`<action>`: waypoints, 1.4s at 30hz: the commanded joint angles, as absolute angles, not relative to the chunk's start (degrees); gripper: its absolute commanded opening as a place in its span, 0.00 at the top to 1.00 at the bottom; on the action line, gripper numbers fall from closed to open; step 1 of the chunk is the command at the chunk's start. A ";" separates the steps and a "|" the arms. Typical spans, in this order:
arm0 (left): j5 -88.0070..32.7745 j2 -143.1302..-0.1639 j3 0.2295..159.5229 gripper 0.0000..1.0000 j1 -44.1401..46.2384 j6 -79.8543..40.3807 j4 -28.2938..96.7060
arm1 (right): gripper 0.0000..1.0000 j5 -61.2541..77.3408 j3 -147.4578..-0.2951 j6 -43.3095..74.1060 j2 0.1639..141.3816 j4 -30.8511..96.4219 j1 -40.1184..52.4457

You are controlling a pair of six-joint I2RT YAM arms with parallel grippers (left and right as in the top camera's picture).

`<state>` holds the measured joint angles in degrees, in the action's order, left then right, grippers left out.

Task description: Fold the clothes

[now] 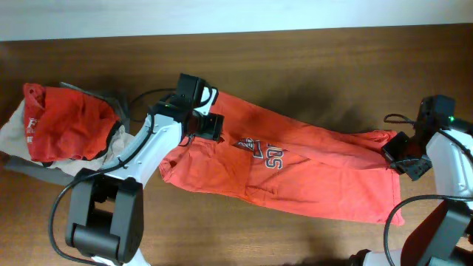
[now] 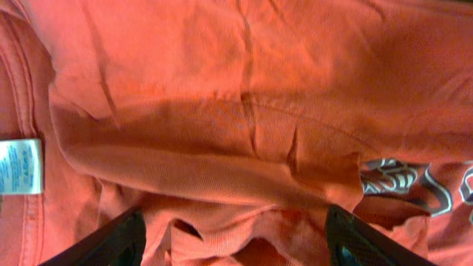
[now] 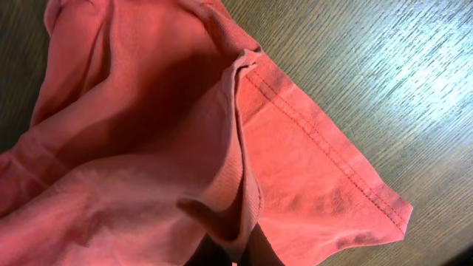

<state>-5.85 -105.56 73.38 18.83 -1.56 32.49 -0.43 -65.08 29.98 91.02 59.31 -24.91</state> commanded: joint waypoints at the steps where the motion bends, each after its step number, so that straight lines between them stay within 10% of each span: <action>1: -6.39 -105.97 74.41 0.24 18.70 -3.27 30.76 | 0.96 -0.16 -65.54 30.30 90.15 59.00 -24.71; 11: -6.66 -109.30 74.41 0.33 18.70 -7.27 30.39 | 0.96 -0.19 -65.54 30.30 90.15 58.87 -24.71; 18: -6.61 -109.27 74.56 1.00 18.70 -7.25 30.48 | 0.96 -0.19 -65.54 30.33 90.15 58.87 -24.71; 42: 10.39 -108.51 91.02 0.99 17.67 -5.96 65.54 | 0.96 -0.23 -65.54 29.15 90.15 61.17 -24.71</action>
<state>7.03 -108.97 90.26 18.04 -6.68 63.92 0.08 -65.08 29.78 91.02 60.47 -24.91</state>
